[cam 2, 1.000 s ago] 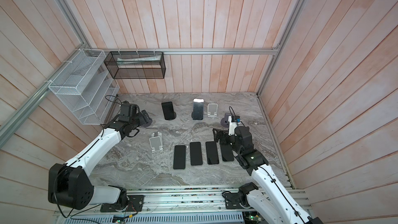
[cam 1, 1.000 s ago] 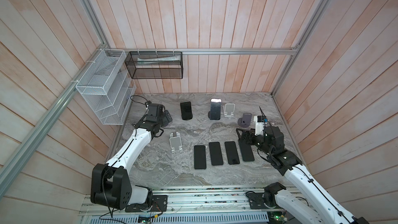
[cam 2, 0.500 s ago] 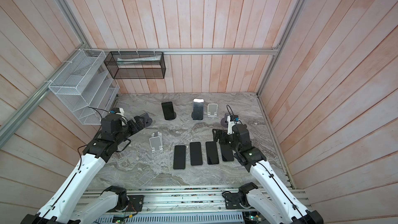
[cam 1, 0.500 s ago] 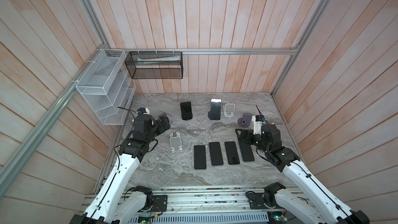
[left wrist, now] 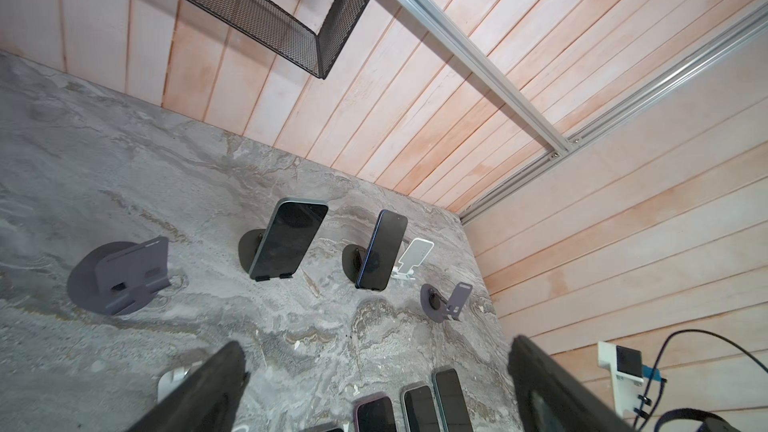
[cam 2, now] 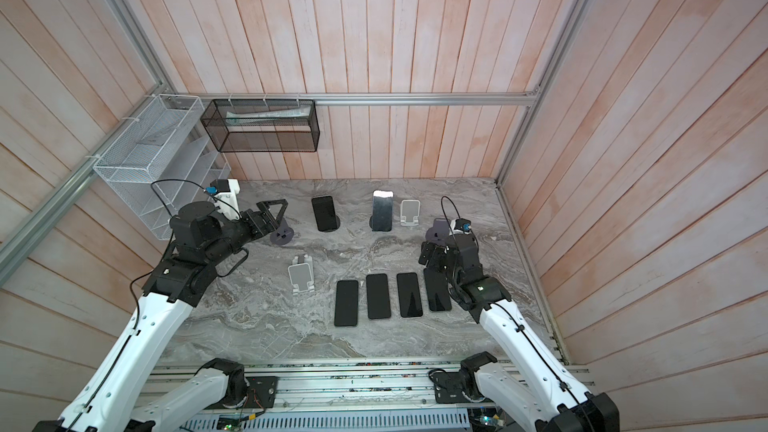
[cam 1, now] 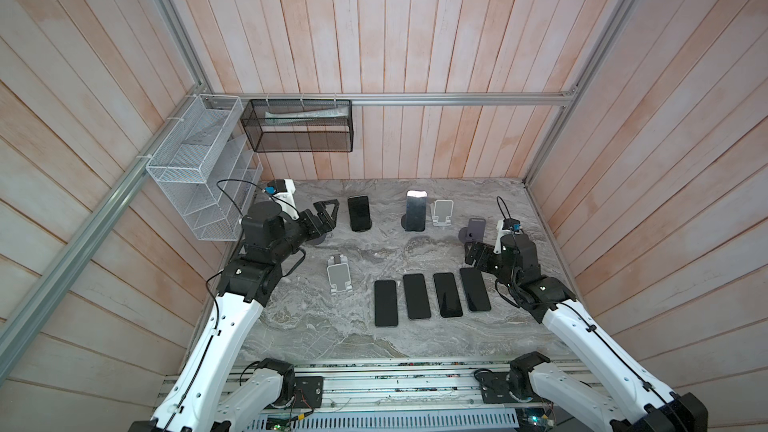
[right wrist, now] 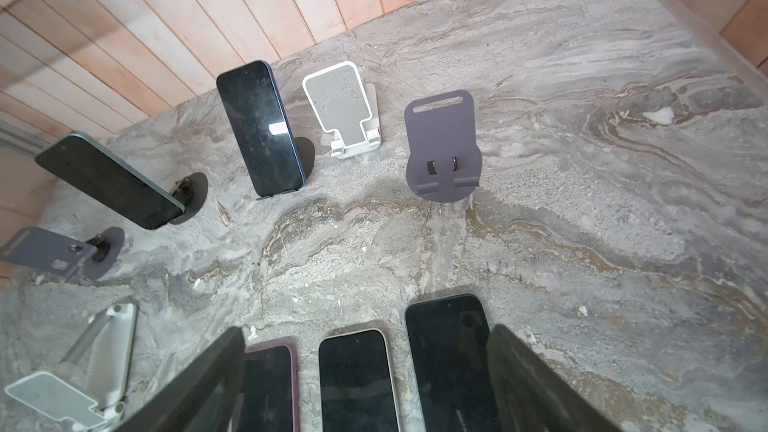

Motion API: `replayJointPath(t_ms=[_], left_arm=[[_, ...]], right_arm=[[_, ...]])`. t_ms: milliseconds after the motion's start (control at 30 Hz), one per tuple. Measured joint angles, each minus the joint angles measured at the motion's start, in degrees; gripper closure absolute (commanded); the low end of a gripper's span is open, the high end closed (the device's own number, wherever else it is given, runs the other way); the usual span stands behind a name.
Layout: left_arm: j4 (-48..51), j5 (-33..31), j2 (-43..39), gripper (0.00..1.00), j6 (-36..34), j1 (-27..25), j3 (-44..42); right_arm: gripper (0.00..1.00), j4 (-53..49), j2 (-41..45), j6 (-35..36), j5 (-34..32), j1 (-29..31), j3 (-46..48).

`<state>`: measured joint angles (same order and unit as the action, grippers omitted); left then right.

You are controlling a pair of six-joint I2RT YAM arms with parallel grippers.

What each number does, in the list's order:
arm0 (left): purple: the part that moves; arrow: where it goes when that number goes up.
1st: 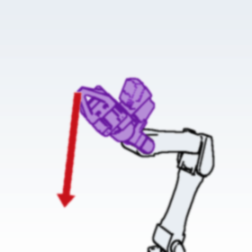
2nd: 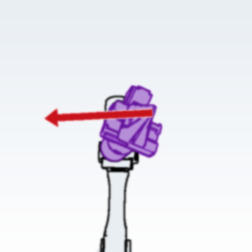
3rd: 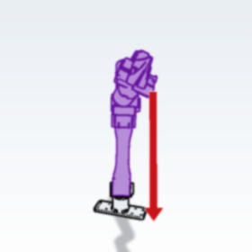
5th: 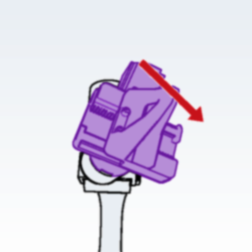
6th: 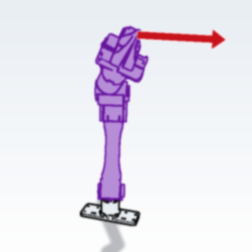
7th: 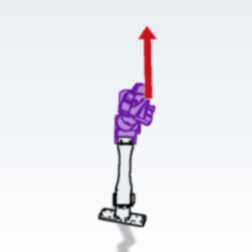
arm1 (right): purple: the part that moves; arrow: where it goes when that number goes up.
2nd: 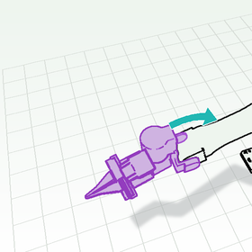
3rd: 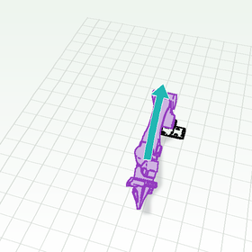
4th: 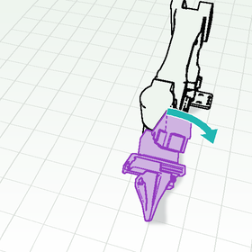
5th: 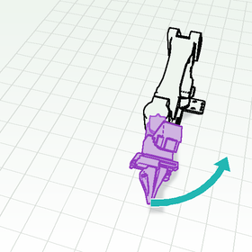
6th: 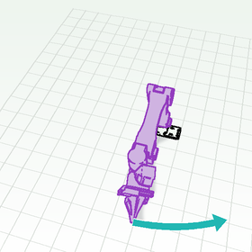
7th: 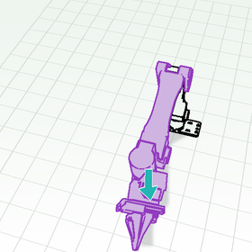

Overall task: Remove the phone from the phone stand
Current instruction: 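Raise the left gripper while the right gripper reaches to the blue-edged standing phone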

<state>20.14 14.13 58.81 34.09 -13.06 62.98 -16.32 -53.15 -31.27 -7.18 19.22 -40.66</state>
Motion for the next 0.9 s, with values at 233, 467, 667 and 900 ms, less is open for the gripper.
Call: replayJointPath(t_ms=[233,467,667,900], left_arm=[[-7.6,2.2,5.7,0.00,2.3,-0.7,-0.4],[-13.0,3.2,8.5,0.00,3.9,-0.8,-4.3],[-12.4,5.1,9.4,0.00,3.2,-0.3,-4.6],[-12.5,5.8,7.9,0.00,3.0,0.5,-5.7]], right_arm=[[0.26,1.3,-0.8,-1.4,4.8,-2.0,-0.2],[0.20,0.3,-12.2,0.0,1.0,4.2,-9.7],[0.02,0.0,-28.1,3.7,-1.8,6.3,-25.4],[0.02,-1.7,-45.9,5.3,-5.5,7.5,-43.8]])
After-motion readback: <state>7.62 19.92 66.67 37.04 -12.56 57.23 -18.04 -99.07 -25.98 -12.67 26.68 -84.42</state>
